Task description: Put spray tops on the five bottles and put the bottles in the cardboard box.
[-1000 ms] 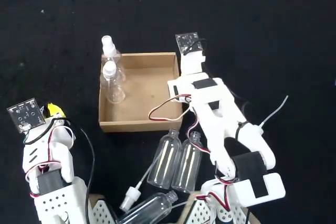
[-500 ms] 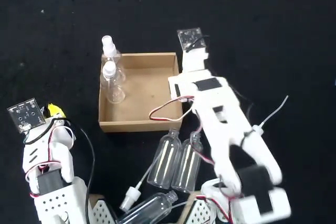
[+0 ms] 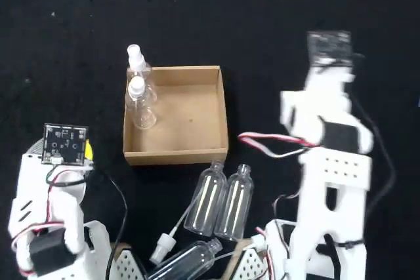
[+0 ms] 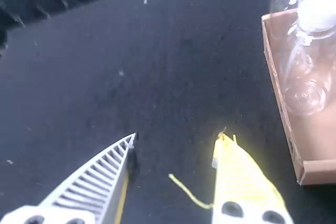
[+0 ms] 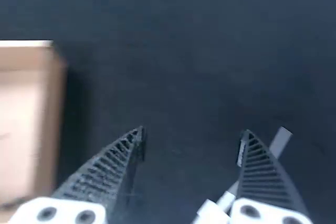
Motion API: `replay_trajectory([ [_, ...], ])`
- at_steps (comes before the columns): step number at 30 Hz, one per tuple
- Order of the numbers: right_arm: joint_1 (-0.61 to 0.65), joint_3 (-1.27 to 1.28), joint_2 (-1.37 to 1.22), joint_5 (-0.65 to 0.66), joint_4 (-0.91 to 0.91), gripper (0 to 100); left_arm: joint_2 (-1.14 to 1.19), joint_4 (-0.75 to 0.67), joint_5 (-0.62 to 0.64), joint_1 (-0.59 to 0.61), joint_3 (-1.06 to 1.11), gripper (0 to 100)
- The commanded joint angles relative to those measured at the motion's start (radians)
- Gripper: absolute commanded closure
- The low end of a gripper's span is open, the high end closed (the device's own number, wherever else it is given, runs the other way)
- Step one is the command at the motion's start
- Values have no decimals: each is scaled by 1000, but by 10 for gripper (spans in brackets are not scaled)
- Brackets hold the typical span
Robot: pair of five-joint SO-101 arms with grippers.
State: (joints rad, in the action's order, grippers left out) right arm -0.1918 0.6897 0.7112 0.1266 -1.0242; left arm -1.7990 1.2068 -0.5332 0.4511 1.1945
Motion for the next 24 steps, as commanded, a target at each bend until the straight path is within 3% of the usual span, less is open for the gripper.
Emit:
replay_trajectory([
  [1,-203,-51,44,34,-15,740,97,52,-58,-13,-200,781],
  [5,-298,-50,44,34,-34,740,296,180,-68,-136,-338,781],
  [11,-417,-48,42,101,-34,741,608,423,-60,-504,-587,777],
  [17,-526,-39,-18,186,-28,741,844,451,126,-765,-665,775],
  [24,-586,-111,-246,264,-28,741,1003,486,138,-1148,-644,774],
])
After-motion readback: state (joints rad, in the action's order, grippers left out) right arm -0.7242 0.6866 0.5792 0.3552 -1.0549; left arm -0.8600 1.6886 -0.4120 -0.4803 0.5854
